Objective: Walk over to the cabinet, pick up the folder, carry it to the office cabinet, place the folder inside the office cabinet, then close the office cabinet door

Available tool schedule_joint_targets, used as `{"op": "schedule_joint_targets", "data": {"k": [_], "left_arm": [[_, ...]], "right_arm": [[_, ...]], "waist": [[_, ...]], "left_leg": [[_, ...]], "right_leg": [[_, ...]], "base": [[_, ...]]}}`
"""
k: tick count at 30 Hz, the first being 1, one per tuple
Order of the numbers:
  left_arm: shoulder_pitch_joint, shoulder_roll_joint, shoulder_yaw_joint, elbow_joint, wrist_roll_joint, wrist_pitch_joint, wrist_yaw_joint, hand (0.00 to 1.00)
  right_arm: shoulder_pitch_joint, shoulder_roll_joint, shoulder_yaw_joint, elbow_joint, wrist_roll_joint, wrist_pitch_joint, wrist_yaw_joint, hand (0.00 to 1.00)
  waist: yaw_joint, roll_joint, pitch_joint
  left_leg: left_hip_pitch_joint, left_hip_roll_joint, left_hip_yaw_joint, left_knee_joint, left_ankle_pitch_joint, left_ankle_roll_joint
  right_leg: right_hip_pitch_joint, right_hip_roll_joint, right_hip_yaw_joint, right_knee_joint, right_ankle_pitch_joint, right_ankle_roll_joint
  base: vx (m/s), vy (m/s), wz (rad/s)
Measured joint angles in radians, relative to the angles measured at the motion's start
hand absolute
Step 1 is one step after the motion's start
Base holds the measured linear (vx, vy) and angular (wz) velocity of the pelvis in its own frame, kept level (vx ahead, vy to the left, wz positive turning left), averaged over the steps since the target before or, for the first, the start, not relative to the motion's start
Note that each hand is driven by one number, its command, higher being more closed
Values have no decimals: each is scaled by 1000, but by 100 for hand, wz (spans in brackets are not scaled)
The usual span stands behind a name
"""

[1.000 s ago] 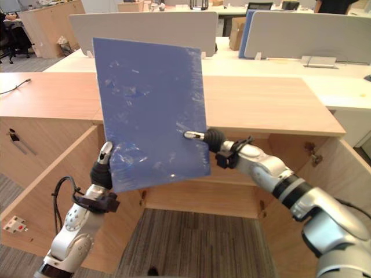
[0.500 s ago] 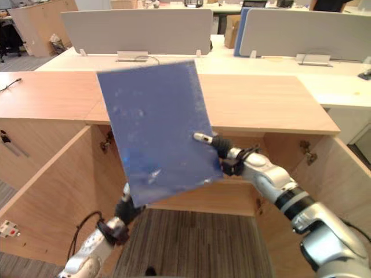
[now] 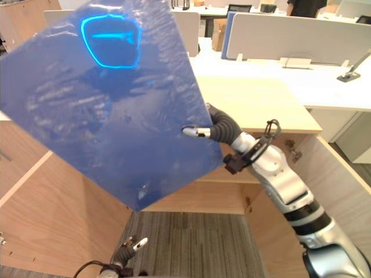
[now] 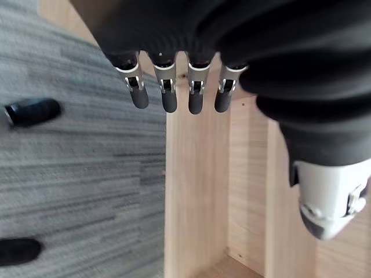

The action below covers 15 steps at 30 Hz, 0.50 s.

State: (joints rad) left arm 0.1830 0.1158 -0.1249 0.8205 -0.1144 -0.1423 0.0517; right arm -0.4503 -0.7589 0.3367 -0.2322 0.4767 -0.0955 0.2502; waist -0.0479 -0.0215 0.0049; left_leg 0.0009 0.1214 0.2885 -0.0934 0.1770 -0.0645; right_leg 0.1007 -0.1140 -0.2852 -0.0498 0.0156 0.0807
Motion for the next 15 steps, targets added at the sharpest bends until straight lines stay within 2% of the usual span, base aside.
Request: {"op": "schedule_joint_targets", "data": {"k": [5,10,11,13,14,15], "left_arm": [[4,5,68,75,77,10,38,0],[-7,16,120,100,173,17,43,0],[-10,27,125,103,207,19,42,0],[-11,34,136,108,225,21,42,0],[-13,43,147,119,231,26,43,0],[-12,46,148,126,234,30,43,0]], "right_arm": [[77,6,22,-26,-161,-27,-2,100],[140,-11,126,42,-466,-98,-23,100],[157,-11,190,143,-600,-122,-26,100],[167,-10,237,260,-701,-125,-24,100],[168,0,266,405,-799,-123,-21,100],[169,7,269,463,-845,-121,-22,100]], "waist": [[3,-5,1],[2,-8,2],[4,-10,2],[14,-10,3],[20,-8,6],[23,-7,8]], "left_leg": [[-1,1,7,0,-1,-1],[0,3,24,1,-8,-8],[0,3,26,3,-14,-13],[-2,1,26,5,-18,-15],[-2,-2,25,5,-22,-15],[-1,-4,25,5,-23,-15]], "right_leg": [[-8,0,10,4,0,0],[-19,0,22,7,2,-2],[-25,0,25,9,2,-2],[-32,-1,31,11,2,-2],[-35,-5,34,12,2,-1],[-36,-6,35,12,1,-1]], "base": [[-9,6,-5],[-15,9,-11],[-9,10,-8],[-6,17,-11],[0,16,-10],[7,21,-7]]}}
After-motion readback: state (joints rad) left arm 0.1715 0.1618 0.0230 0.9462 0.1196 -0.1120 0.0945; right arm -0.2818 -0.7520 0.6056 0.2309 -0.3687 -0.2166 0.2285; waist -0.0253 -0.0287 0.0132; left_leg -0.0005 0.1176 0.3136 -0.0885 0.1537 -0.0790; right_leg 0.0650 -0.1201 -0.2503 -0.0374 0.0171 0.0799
